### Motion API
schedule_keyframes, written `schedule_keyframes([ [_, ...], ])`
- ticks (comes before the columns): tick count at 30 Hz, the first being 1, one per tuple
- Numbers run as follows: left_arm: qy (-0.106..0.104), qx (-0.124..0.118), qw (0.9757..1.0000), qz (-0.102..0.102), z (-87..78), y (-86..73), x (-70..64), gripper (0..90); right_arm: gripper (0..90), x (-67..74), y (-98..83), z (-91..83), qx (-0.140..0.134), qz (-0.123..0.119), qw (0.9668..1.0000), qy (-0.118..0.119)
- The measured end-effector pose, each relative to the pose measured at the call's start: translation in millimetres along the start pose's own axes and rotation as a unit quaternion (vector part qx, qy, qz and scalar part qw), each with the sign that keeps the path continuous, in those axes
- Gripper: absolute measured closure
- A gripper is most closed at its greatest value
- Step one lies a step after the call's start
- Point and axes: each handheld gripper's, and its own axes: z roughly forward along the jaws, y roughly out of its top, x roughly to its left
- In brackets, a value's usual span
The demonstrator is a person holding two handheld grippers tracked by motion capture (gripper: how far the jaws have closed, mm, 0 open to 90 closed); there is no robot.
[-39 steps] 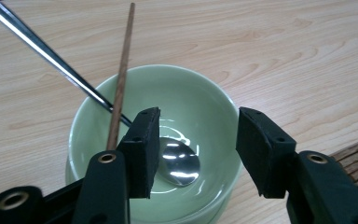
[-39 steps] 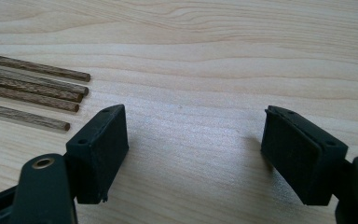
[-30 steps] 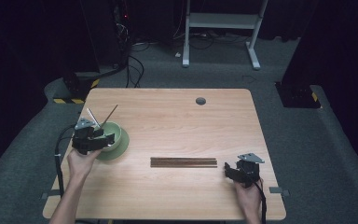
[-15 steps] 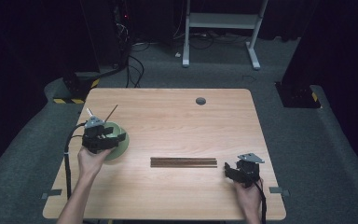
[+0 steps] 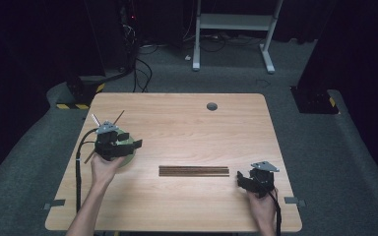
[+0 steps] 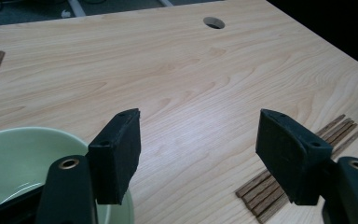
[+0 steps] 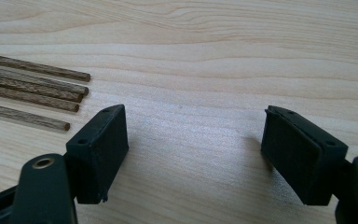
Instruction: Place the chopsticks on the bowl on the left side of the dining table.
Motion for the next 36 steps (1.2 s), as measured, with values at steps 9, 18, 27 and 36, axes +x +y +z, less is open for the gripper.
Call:
schedule_keyframes([
  [9,-0.015,-0.003,0.9999,0.006,4.7,-1.2,-11.5,30.6,22.4,0.0,0.0,0.0,0.0,0.0,1.0,0.0],
  [18,-0.02,0.005,0.9997,0.008,8.6,-4.0,-15.9,30.5,22.4,0.0,0.0,0.0,0.0,0.0,1.0,0.0],
  [27,-0.026,0.016,0.9991,0.031,13.1,-2.7,-26.7,30.6,22.4,0.0,0.0,0.0,0.0,0.0,1.0,0.0],
  [36,-0.033,0.025,0.9985,0.035,25.2,-5.6,-37.7,32.3,22.4,0.0,0.0,0.0,0.0,0.0,1.0,0.0],
])
